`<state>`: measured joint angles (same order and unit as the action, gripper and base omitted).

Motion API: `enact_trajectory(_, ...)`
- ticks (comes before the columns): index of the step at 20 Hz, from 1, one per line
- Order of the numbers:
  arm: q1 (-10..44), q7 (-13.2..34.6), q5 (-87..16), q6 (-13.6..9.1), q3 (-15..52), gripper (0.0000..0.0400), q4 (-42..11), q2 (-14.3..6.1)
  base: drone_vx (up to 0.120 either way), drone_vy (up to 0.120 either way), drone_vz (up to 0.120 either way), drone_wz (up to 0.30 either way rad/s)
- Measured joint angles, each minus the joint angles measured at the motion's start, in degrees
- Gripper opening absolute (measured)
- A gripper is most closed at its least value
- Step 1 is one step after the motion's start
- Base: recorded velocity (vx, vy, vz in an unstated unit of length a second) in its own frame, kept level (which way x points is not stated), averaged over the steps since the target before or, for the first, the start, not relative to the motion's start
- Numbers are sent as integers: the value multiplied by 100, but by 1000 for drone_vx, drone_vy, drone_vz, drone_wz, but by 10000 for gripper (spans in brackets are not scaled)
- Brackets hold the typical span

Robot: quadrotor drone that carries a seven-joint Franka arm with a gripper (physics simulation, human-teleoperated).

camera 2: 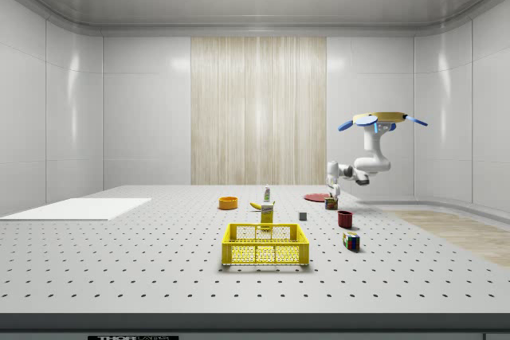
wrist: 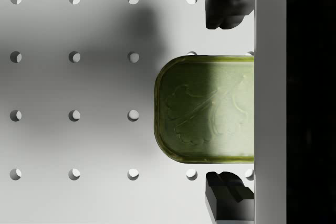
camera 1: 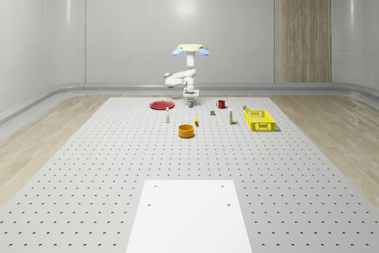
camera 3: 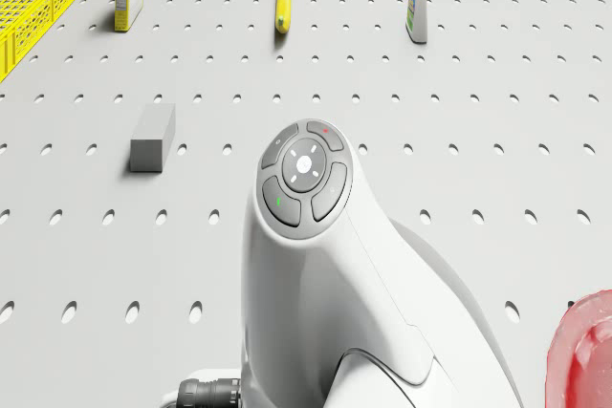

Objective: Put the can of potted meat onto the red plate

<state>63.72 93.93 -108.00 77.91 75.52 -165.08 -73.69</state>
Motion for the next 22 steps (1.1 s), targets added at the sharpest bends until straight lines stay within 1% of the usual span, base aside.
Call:
enact_trajectory(3,52,4,-67,107,-79,400,60,-71,0,0,0,0)
enact_trajectory(8,339,44,-51,209,-26,400,314,-107,0,0,0,0)
enact_trajectory(18,452,-16,-26,461,-37,400,506,-305,0,0,0,0)
enact_trajectory(21,471,-10,-13,523,-42,327,523,-363,0,0,0,0)
enact_trajectory(22,478,-7,-11,539,-42,318,526,-381,0,0,0,0)
